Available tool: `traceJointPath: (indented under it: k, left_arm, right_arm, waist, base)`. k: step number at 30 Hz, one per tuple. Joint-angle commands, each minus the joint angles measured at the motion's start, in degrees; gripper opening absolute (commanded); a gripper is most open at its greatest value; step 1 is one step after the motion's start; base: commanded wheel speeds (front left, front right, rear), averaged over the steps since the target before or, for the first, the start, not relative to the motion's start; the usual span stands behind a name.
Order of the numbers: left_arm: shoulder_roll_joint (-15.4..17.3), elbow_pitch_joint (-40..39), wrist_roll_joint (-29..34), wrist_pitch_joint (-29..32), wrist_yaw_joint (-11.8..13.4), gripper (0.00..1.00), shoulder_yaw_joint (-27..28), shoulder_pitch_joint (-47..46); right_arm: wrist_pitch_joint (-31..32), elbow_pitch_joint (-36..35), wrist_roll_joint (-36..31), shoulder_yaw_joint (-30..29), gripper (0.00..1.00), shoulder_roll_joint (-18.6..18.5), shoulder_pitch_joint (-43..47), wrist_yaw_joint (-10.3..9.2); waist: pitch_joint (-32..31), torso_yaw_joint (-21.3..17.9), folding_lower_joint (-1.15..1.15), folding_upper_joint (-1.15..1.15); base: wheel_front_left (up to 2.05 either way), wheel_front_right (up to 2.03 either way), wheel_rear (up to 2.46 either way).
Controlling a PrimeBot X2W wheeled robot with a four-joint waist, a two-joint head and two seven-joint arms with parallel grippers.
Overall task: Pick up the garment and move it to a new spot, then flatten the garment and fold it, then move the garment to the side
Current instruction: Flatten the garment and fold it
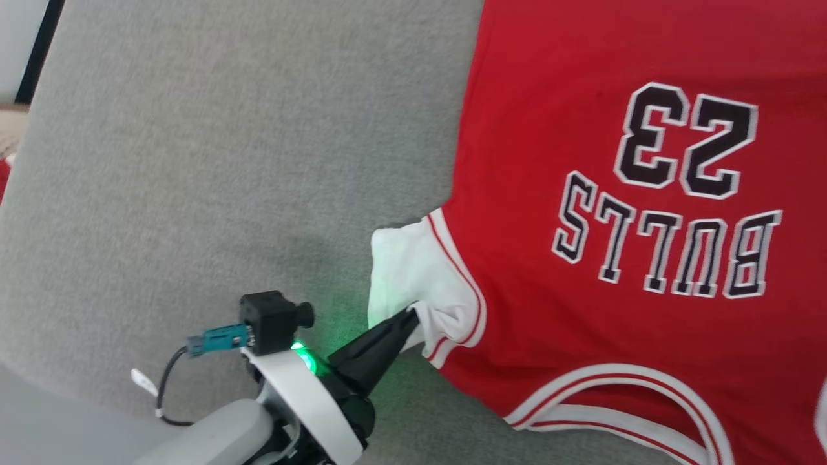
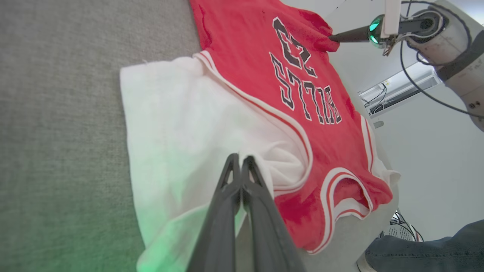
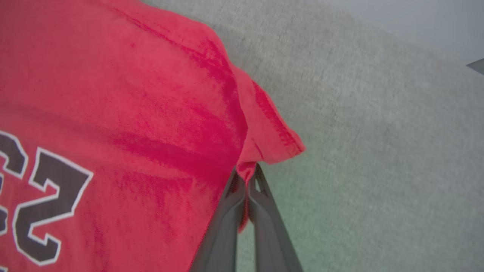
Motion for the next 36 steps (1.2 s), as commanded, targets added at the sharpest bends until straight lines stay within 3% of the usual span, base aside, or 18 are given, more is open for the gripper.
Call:
traceJointPath:
  k: [1, 7, 16, 20, 28, 30, 31, 36]
  left_arm:
    - [0.05, -0.06, -0.42, -0.30, -0.12, 0.00, 0.38, 0.58]
    - [2.00, -0.23, -0.62, -0.31, -0.13, 0.00, 3.91, 3.98]
    - [4.78, -0.63, -0.54, -0.25, -0.12, 0.00, 7.80, 8.97]
    - [4.93, -0.67, -0.30, -0.26, -0.12, 0.00, 9.51, 10.68]
    - [4.81, -1.07, -0.15, -0.26, -0.12, 0.00, 10.41, 12.24]
    - [4.97, -0.93, -0.10, -0.26, -0.12, 0.00, 10.12, 12.07]
    - [5.00, -0.85, -0.12, -0.26, -0.13, 0.00, 10.01, 11.98]
    - [4.88, -0.88, 0.12, -0.26, -0.12, 0.00, 9.57, 11.58]
  right_arm:
    - [0.21, -0.72, 0.48, 0.31, 0.00, -0.60, 1.35, -0.02]
    - [-0.31, -15.51, 6.88, 2.33, 0.00, -8.63, 13.09, -0.02]
    - [-7.27, -32.69, 14.55, 3.36, 0.00, -19.85, 35.93, -0.02]
    - [-10.57, -38.19, 15.84, 4.90, 0.00, -21.68, 45.29, -0.02]
    - [-13.89, -44.47, 13.65, 4.51, 0.00, -19.29, 53.54, -0.01]
    - [-14.30, -44.15, 12.63, 3.04, 0.45, -19.23, 54.15, -0.02]
    - [-14.53, -44.22, 12.30, 2.01, 1.00, -19.54, 54.27, -0.01]
    - [-15.31, -45.58, 13.31, -5.13, 1.00, -23.56, 54.10, -0.02]
  waist:
    - [-1.75, -1.62, 0.00, 0.00]
    - [-5.57, -4.62, 0.00, 0.00]
    - [-9.31, -8.12, 0.00, 0.00]
    - [-10.07, -9.37, 0.00, 0.00]
    - [-10.46, -11.14, 0.00, 0.00]
    - [-10.58, -11.32, 0.00, 0.00]
    - [-10.64, -11.39, 0.00, 0.00]
    - [-10.72, -11.09, 0.00, 0.00]
  base:
    - [0.00, 0.00, 0.00]
    - [0.00, 0.00, 0.00]
    - [0.00, 0.00, 0.00]
    - [0.00, 0.00, 0.00]
    - [0.00, 0.00, 0.00]
    - [0.00, 0.00, 0.00]
    - [0.00, 0.00, 0.00]
    - [0.00, 0.00, 0.00]
